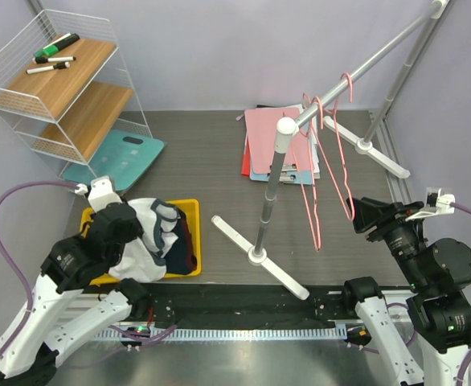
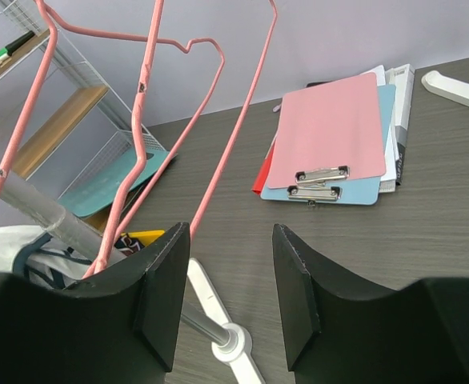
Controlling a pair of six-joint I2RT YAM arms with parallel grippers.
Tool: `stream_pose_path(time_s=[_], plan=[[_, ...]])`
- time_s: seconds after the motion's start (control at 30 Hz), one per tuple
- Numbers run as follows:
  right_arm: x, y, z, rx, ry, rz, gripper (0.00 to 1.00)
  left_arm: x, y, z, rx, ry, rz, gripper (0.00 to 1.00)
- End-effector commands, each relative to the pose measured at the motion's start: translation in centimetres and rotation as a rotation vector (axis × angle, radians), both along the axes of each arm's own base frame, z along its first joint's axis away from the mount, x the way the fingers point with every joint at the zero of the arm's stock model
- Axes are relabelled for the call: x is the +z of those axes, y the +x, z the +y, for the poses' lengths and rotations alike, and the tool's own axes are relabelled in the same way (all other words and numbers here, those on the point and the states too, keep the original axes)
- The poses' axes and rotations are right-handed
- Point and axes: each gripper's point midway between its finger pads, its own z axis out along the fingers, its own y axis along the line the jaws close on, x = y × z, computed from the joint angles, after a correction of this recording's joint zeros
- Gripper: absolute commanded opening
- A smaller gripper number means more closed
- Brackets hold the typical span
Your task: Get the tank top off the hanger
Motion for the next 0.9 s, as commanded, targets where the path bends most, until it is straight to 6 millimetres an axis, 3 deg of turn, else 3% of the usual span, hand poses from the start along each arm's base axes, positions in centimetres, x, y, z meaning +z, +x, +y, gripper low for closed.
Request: stream_pose_path(time_s=[0.0,0.07,0.17,0.33,0.4,0.5,0.63,0.7,0.8,0.87], plan=[[0.2,-0.4,0.4,0.027,0.017,-0.032,0.51,-2.0,1.0,-1.6,0.06,-0.129,-0.008,0.29],[-0.8,-0.2,0.7,0.038,0.025,-0.01,0.51,-3.1,1.4,-2.4,0.047,-0.148,0.007,0.28],[-1.8,-0.3,1.0,0.051,0.039,0.007,0.51,-3.9,1.8,-2.8,0.056,-0.142,0.024,0.18],[-3.5,-0.5,2.0,0.103,0.088,0.049,0.51,-4.7,2.9,-2.0,0.116,-0.1,0.017,0.0],[-4.4,-0.3,2.5,0.121,0.11,0.074,0.51,-4.8,3.4,-1.7,0.141,-0.103,0.014,0.0],[-5.0,-0.2,2.8,0.138,0.128,0.088,0.51,-3.3,4.6,-2.0,0.116,-0.119,-0.013,0.0],[-5.0,0.0,2.8,0.136,0.124,0.088,0.51,1.2,6.1,-2.3,0.07,-0.109,-0.114,0.0],[-4.9,0.0,2.8,0.136,0.121,0.087,0.51,2.0,6.5,-2.3,0.043,-0.086,-0.127,0.0],[-4.8,0.1,2.8,0.136,0.121,0.085,0.51,3.4,7.6,-4.1,-0.07,-0.106,-0.212,0.0],[-4.9,0.2,2.8,0.133,0.119,0.087,0.51,3.0,7.5,-5.1,-0.129,-0.127,-0.215,0.0]])
